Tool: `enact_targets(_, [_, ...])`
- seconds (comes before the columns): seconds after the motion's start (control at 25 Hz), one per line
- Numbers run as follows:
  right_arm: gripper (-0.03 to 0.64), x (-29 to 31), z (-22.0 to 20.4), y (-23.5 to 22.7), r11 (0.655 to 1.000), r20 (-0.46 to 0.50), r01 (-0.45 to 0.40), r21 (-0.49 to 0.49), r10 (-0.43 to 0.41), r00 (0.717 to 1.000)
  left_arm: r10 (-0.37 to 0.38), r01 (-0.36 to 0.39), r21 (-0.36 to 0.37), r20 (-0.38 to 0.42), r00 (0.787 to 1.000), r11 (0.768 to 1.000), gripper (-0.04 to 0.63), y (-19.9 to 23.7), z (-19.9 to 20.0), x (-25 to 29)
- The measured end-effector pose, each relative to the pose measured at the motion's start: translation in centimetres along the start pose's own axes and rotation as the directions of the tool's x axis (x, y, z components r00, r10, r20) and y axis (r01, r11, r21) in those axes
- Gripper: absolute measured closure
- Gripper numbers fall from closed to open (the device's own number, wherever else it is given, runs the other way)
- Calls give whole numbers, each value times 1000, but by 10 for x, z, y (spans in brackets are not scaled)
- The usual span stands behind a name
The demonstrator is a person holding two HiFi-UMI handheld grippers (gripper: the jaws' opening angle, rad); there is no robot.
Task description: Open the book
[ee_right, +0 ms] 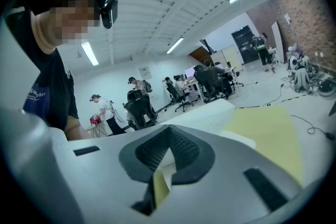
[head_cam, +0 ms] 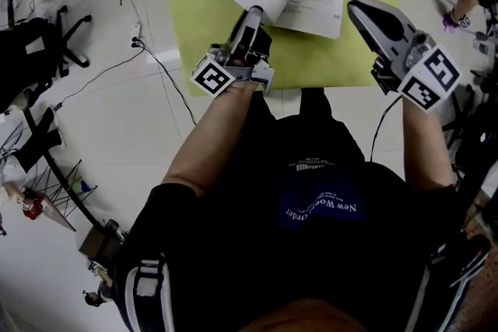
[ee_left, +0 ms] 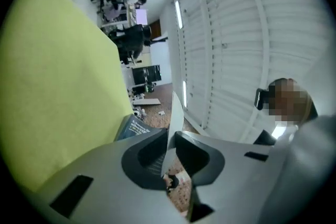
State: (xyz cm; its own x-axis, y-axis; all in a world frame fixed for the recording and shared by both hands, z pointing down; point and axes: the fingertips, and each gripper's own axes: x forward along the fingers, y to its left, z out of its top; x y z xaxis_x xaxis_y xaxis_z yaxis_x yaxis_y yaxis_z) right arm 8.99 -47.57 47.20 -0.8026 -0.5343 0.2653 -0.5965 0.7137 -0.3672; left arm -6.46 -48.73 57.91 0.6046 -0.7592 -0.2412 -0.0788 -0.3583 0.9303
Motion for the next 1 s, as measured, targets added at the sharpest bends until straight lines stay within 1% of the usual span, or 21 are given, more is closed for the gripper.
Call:
enact_targets(0.08, [629,16,-1,8,1000,-20,-28,-13,27,999,30,-25,-62,85,996,998,543,12,19,-15])
enact_targets(0.16, [630,29,-1,11,999,-30,-43,-18,43,999,68,-54,-95,144,987,994,543,24,33,-27])
enact_targets(0.24, [629,40,-1,15,999,-33,-52,-18,51,998,133,-109,-130,196,972,985,543,34,45,-39])
enact_targets(0.28, [630,44,-1,18,998,-34,-57,-19,56,998,183,-152,-151,217,959,977,543,39,50,-47])
enact_targets(0.32, [629,48,0,21,998,-38,-64,-23,63,997,243,-206,-174,232,942,963,543,45,55,-56])
enact_targets(0.36, [630,51,0,25,997,-42,-72,-27,71,997,308,-266,-195,235,922,944,543,53,59,-65])
enact_targets(0.44, [629,54,0,29,996,-49,-84,-33,82,995,429,-378,-244,208,879,893,543,72,60,-83])
enact_targets(0.48, [630,55,0,30,996,-49,-86,-33,85,995,473,-413,-284,187,861,865,541,82,56,-91])
enact_targets(0.52, [629,55,0,31,996,-48,-88,-33,86,995,499,-427,-334,170,850,840,541,88,52,-97])
enact_targets(0.56, [629,56,1,32,995,-47,-89,-33,88,995,502,-417,-380,160,850,826,537,89,49,-98])
enact_targets(0.6, [629,57,2,33,995,-47,-91,-35,89,995,486,-392,-409,157,860,824,532,85,48,-97])
enact_targets(0.72, [630,58,5,36,995,-46,-94,-40,92,995,425,-327,-448,136,895,832,525,66,47,-96])
enact_targets(0.8, [629,57,7,35,995,-41,-92,-38,91,995,399,-311,-457,108,911,833,525,56,43,-107])
enact_targets(0.84, [630,55,8,34,995,-37,-90,-37,89,995,385,-307,-451,90,918,838,525,50,40,-113])
enact_targets(0.88, [630,54,9,33,995,-32,-88,-36,87,996,366,-303,-434,67,928,848,525,41,36,-118])
enact_targets(0.92, [630,54,10,32,996,-28,-86,-35,86,996,340,-296,-408,36,940,864,525,30,32,-121])
enact_targets(1.0, [630,52,13,33,996,-18,-86,-36,86,996,273,-269,-338,-36,961,902,525,2,27,-124])
